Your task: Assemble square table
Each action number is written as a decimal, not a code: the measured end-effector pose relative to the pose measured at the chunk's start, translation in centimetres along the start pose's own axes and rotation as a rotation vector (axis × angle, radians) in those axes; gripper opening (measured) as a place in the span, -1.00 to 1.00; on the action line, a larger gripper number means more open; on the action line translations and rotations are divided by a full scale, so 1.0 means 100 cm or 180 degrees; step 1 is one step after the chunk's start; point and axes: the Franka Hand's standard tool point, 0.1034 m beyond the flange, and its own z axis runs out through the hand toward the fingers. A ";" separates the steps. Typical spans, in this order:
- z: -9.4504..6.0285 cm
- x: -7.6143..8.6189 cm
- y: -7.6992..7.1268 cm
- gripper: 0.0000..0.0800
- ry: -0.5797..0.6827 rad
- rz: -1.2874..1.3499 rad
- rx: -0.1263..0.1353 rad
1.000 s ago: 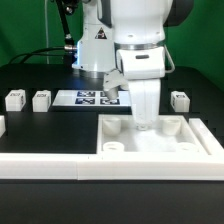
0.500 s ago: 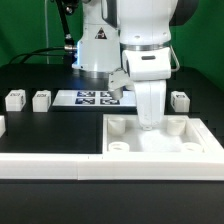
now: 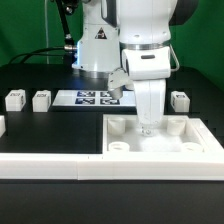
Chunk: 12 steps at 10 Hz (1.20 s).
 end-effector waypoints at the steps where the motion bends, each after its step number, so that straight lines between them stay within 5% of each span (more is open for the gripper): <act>1: 0.000 0.000 0.000 0.57 0.0000 0.0000 -0.0002; 9: 0.000 0.000 0.001 0.62 0.0000 0.0002 -0.0004; 12: -0.038 0.000 -0.021 0.62 -0.0073 0.0606 -0.0112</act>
Offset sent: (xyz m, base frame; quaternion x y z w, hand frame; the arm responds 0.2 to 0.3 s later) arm 0.0000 0.0000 0.0000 0.0000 0.0000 0.0000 1.0000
